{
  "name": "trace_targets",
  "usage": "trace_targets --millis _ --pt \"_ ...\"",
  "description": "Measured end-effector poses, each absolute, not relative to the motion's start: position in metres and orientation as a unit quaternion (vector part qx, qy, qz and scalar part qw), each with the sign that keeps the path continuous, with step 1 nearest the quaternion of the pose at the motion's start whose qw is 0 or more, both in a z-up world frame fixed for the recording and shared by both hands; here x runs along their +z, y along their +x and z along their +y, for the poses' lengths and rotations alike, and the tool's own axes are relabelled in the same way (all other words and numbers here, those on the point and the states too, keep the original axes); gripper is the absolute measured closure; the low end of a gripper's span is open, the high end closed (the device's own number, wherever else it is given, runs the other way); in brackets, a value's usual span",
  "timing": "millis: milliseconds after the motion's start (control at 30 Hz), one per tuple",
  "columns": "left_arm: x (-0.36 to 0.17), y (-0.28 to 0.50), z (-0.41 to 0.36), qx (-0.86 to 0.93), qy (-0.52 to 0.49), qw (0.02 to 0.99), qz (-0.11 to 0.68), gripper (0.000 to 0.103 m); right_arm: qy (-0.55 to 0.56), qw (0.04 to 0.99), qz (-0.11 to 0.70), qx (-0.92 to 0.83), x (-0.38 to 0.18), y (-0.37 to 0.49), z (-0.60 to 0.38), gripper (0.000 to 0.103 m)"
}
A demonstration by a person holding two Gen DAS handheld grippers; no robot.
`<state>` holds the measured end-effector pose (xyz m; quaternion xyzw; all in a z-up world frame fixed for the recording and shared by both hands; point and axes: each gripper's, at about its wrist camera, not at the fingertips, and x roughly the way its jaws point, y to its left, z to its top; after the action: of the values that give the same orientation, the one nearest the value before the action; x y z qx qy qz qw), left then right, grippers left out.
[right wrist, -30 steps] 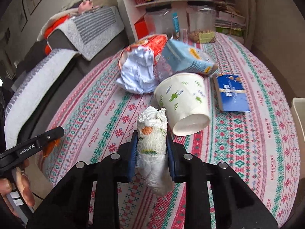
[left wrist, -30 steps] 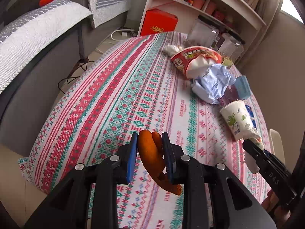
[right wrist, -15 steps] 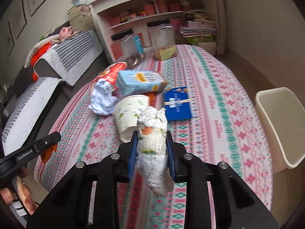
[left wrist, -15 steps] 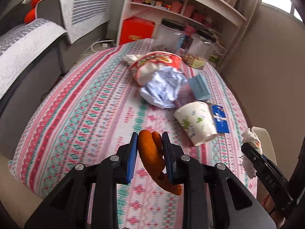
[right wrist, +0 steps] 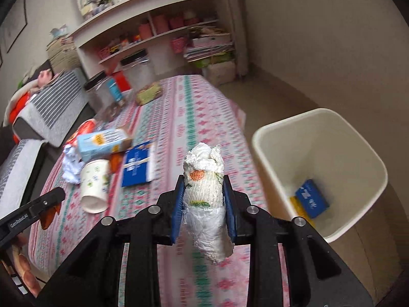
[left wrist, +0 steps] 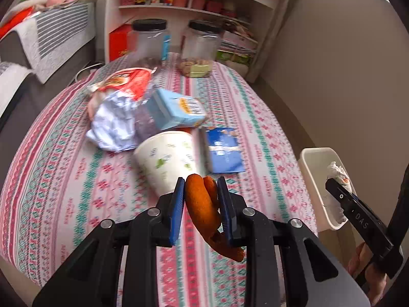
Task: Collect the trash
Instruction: 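Carry the tissue bundle to the white bin and release it with the right tool, then lower the orange peel into the white bin and open the left tool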
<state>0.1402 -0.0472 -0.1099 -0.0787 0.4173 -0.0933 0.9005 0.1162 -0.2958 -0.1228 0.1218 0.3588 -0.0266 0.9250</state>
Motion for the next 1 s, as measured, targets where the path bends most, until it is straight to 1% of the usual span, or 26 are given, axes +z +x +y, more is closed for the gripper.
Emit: trace_targets --millis 300,467,500,533,567,633,667,733,833,1000 --pt "-0.1 0.157 -0.128 -0.148 -0.046 0.899 0.409 0.077 0.134 0.918 0.357 -0.107 -0.128 0.121 -0.373 0.076" --pt "-0.091 0.163 -0.176 -0.179 -0.033 0.897 0.403 0.077 0.14 0.911 0.361 -0.146 -0.131 0.125 -0.409 0.073" --pt "-0.09 0.164 -0.184 -0.185 -0.03 0.896 0.401 0.077 0.141 0.909 0.36 -0.152 -0.131 0.124 -0.415 0.07" --pt "-0.088 0.164 -0.192 -0.191 -0.026 0.896 0.4 0.077 0.141 0.907 0.361 -0.163 -0.13 0.125 -0.422 0.061" --pt "-0.087 0.165 -0.202 -0.196 -0.021 0.895 0.4 0.077 0.141 0.904 0.363 -0.175 -0.129 0.123 -0.428 0.056" --pt "-0.085 0.167 -0.223 -0.21 -0.016 0.892 0.4 0.077 0.148 0.9 0.36 -0.197 -0.127 0.116 -0.44 0.036" --pt "-0.084 0.168 -0.236 -0.218 -0.012 0.889 0.402 0.077 0.156 0.897 0.353 -0.215 -0.125 0.11 -0.448 0.032" --pt "-0.084 0.169 -0.252 -0.23 -0.008 0.885 0.404 0.077 0.164 0.893 0.35 -0.232 -0.125 0.101 -0.459 0.022" --pt "-0.084 0.17 -0.274 -0.245 -0.005 0.878 0.41 0.077 0.183 0.883 0.349 -0.256 -0.126 0.083 -0.476 0.017" --pt "-0.088 0.173 -0.306 -0.265 -0.009 0.866 0.424 0.077 0.217 0.867 0.351 -0.281 -0.134 0.05 -0.496 0.015"
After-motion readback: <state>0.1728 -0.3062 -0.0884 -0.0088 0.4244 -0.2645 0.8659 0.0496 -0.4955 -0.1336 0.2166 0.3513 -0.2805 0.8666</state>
